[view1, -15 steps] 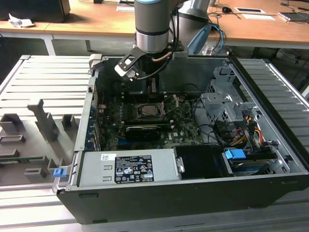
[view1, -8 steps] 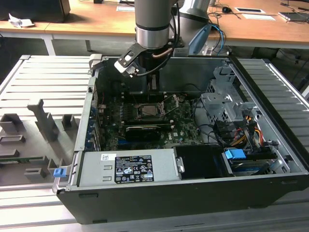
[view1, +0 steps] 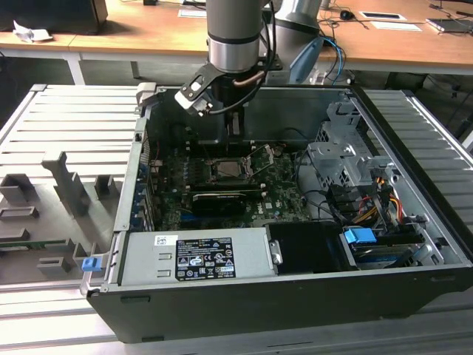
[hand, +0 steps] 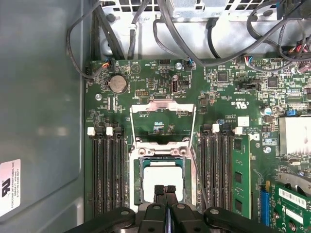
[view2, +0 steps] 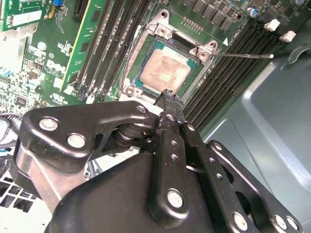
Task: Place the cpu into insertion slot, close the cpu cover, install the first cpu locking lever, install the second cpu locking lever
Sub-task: 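Close the cpu cover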
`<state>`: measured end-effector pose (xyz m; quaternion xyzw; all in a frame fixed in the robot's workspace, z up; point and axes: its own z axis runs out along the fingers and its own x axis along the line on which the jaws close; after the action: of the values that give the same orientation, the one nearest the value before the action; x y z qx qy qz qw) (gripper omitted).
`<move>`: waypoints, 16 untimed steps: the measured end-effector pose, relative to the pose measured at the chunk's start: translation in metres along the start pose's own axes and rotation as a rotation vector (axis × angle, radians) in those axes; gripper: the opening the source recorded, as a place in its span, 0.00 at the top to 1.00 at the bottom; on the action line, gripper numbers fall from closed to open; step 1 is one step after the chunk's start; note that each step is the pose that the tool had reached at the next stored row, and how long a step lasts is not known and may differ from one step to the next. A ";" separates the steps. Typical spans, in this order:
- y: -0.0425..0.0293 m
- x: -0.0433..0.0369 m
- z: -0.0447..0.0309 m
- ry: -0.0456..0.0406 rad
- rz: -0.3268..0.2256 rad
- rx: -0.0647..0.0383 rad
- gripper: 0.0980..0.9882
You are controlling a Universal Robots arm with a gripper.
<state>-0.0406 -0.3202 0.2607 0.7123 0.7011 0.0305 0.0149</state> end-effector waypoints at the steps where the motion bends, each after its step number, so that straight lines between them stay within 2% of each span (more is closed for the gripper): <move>1: 0.0001 0.0000 -0.0007 0.0000 0.000 0.000 0.99; 16: 0.0005 0.0002 -0.0079 0.0000 0.000 0.000 0.99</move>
<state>-0.0406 -0.3202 0.2686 0.7123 0.7011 0.0305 0.0150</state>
